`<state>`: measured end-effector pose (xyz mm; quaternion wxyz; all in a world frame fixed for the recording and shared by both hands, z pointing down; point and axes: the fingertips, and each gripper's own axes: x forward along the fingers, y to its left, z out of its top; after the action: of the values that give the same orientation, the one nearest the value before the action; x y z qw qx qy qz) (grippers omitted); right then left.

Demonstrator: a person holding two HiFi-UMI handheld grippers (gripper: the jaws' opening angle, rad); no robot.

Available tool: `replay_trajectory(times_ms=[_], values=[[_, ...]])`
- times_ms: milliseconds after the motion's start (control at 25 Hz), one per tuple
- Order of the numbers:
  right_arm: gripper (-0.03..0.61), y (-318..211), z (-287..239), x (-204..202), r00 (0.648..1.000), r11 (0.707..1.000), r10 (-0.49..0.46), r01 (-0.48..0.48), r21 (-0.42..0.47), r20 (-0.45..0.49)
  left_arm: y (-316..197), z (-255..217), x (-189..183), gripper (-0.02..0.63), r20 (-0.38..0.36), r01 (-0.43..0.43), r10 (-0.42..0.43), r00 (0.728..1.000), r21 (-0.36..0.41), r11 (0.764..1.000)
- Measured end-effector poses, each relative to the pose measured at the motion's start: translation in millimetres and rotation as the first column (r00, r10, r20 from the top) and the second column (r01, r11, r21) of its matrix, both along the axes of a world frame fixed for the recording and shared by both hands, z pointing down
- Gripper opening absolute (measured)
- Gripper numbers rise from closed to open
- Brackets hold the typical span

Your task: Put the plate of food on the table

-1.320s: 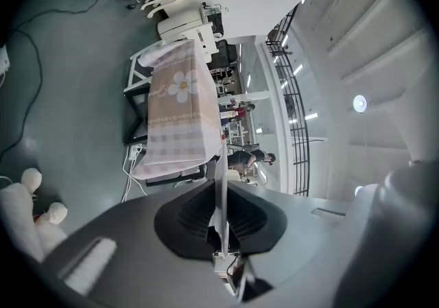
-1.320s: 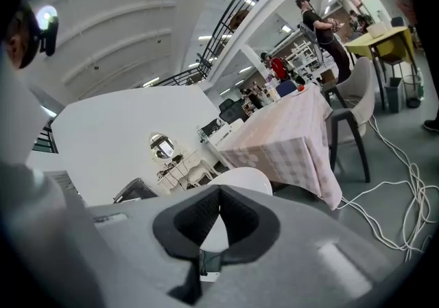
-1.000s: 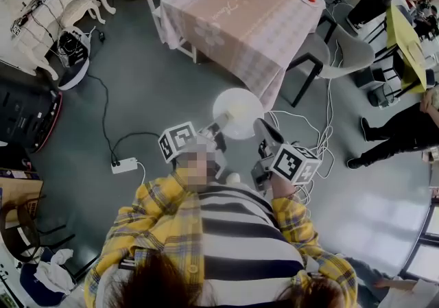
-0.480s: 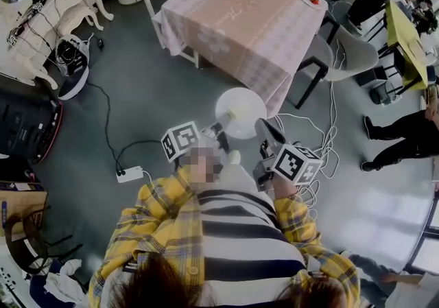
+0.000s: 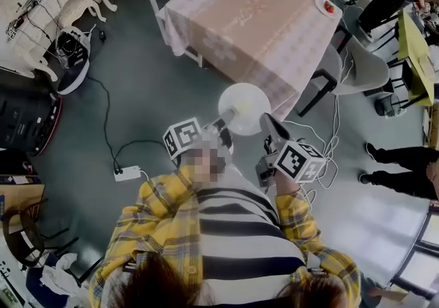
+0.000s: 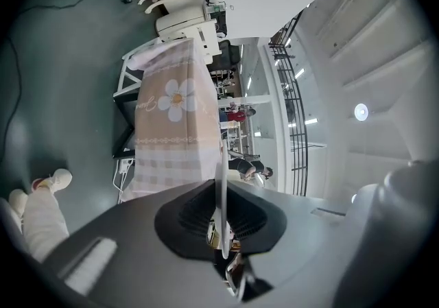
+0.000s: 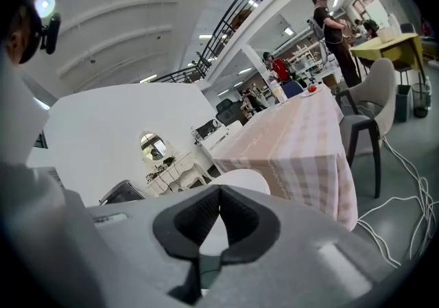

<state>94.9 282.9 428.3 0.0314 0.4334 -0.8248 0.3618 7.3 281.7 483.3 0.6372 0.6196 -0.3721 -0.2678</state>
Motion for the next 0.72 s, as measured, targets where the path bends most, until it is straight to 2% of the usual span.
replay_trajectory(times_ms=[400,720], values=[[-0.002,-86.4,1.8,-0.1,1.000,0.999,-0.024,0.024,-0.025,-0.006,-84.9,-0.5,5.3,0.017,0.023,-0.001,0.001,1.000,-0.012,1.000],[-0.002,-147.2,0.2,8.0,1.000,1.000,-0.024,0.024,-0.009,-0.010,-149.3,-1.4,9.6,0.017,0.033,0.006,-0.006,0.999,-0.001,1.000]])
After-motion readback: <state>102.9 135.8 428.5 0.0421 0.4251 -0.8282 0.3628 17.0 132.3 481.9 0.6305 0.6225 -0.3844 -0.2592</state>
